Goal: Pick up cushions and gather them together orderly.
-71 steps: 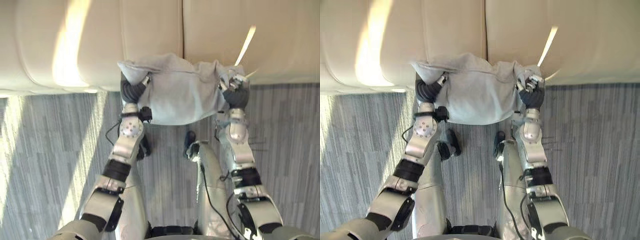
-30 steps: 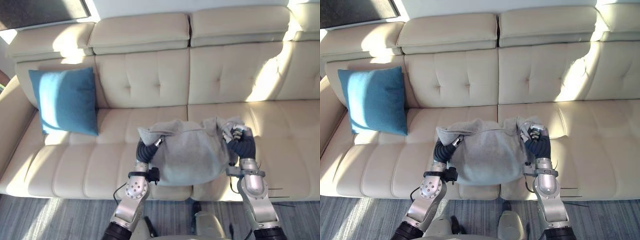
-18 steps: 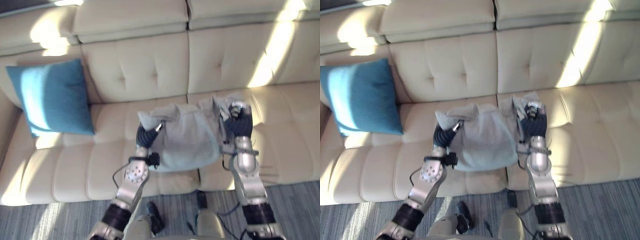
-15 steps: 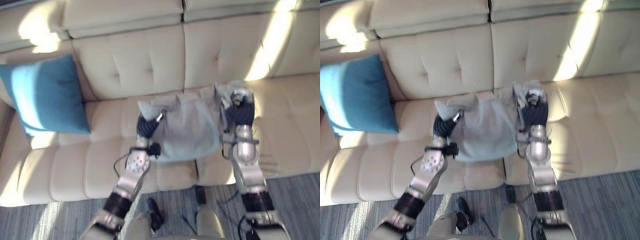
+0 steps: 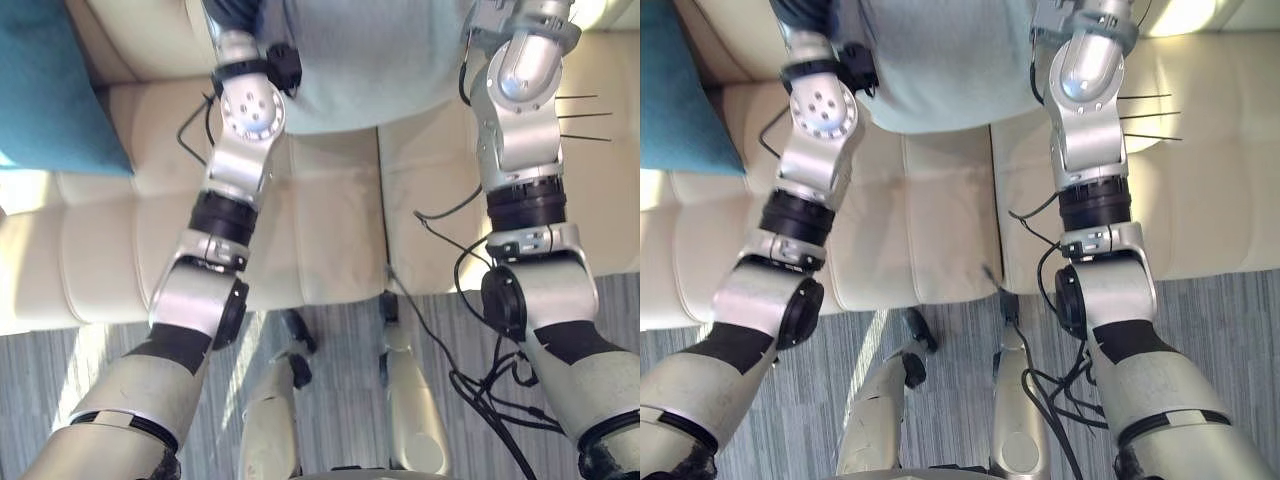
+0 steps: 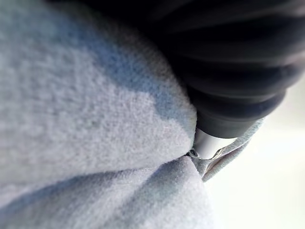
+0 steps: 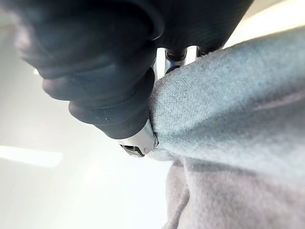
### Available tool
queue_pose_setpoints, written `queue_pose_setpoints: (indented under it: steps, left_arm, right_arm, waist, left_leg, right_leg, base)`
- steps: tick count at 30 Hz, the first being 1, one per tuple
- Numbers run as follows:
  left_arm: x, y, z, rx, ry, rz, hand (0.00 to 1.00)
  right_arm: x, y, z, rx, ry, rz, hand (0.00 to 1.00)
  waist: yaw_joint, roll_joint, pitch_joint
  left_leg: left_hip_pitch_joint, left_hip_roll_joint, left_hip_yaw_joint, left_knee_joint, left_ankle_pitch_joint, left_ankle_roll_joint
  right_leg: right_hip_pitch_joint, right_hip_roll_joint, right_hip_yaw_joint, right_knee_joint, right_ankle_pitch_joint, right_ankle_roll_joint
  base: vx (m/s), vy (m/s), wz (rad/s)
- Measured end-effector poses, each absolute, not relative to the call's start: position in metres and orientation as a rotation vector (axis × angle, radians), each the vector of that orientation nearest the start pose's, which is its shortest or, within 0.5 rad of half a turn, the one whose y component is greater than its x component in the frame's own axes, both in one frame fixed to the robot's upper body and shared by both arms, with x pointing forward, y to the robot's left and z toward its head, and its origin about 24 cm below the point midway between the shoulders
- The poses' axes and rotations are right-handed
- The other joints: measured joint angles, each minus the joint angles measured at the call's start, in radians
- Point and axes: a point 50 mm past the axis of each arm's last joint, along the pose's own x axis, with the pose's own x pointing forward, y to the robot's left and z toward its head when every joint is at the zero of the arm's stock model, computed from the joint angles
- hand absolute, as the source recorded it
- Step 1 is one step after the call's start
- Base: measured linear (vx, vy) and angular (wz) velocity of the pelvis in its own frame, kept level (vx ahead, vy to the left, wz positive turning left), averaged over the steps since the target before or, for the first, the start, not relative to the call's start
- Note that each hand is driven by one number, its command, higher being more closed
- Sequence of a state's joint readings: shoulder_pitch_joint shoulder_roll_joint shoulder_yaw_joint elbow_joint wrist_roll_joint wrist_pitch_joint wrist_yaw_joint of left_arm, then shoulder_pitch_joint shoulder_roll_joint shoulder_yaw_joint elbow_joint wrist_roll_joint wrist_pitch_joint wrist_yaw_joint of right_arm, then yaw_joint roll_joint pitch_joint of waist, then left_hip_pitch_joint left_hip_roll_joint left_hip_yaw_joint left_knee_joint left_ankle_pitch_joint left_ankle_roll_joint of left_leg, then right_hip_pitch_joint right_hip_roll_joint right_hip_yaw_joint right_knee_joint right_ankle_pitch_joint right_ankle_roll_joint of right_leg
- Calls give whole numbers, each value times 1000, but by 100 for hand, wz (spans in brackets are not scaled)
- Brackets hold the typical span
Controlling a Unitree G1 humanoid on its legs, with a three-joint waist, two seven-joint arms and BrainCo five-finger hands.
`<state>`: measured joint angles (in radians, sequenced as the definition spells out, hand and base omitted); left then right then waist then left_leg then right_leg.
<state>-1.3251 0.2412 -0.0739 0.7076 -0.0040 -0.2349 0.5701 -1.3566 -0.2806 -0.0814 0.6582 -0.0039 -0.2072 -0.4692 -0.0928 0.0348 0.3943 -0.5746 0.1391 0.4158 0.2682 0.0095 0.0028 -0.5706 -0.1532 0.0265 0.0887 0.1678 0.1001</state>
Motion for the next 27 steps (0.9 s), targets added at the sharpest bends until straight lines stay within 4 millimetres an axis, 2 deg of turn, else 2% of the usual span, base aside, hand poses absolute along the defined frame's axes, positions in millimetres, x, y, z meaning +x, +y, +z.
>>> queue_pose_setpoints:
  steps: [3,5,6,7,11,18,22,27]
  left_arm:
    - [384,119,346,59,-838,344,100]
    - [385,119,346,34,-827,321,100]
    - [384,118,350,27,-840,315,100]
    - [383,116,357,14,-855,297,0]
    - [383,119,365,9,-863,284,0]
    - [378,145,382,-5,-893,345,0]
    - [375,163,390,15,-903,379,0]
    - [372,181,395,-13,-904,393,0]
  right_arm:
    - [377,-150,374,6,-865,-372,100]
    - [375,-148,381,18,-882,-365,100]
    - [373,-148,386,24,-896,-365,0]
    - [370,-149,392,39,-917,-364,0]
    - [367,-150,398,57,-944,-359,0]
    - [358,-157,407,68,-994,-364,0]
    - [356,-169,412,73,-1001,-375,0]
    - [344,-182,430,148,-1049,-327,0]
  waist:
    - [0,11,13]
    - [5,16,33]
    - [7,17,42]
    - [18,19,49]
    - [29,22,50]
    - [36,28,53]
    - [40,28,53]
    - [48,28,53]
  left_leg:
    - [-25,-8,-3,-24,14,1]
    - [-43,-20,-4,-41,27,6]
    - [-43,-21,-4,-46,32,5]
    - [-46,-22,-5,-54,35,2]
    - [-55,-21,-4,-83,56,-9]
    - [-88,-17,-1,-92,71,-18]
    - [-100,-15,-2,-78,71,-18]
    - [-113,-1,-5,-55,71,-18]
  right_leg:
    - [-38,-8,-3,11,0,0]
    - [-62,-10,-2,15,0,0]
    - [-64,-10,-2,15,0,0]
    - [-73,-9,-1,18,0,0]
    - [-103,-2,5,33,0,0]
    - [-159,2,10,63,-1,-1]
    - [-167,1,7,69,-1,-1]
    - [-168,3,2,78,-1,-1]
  base:
    - [-2,-1,10]
    - [12,6,8]
    - [6,-4,5]
    - [0,0,0]
    - [0,0,0]
    - [-20,-15,-1]
    - [-46,-14,2]
    - [-34,-17,4]
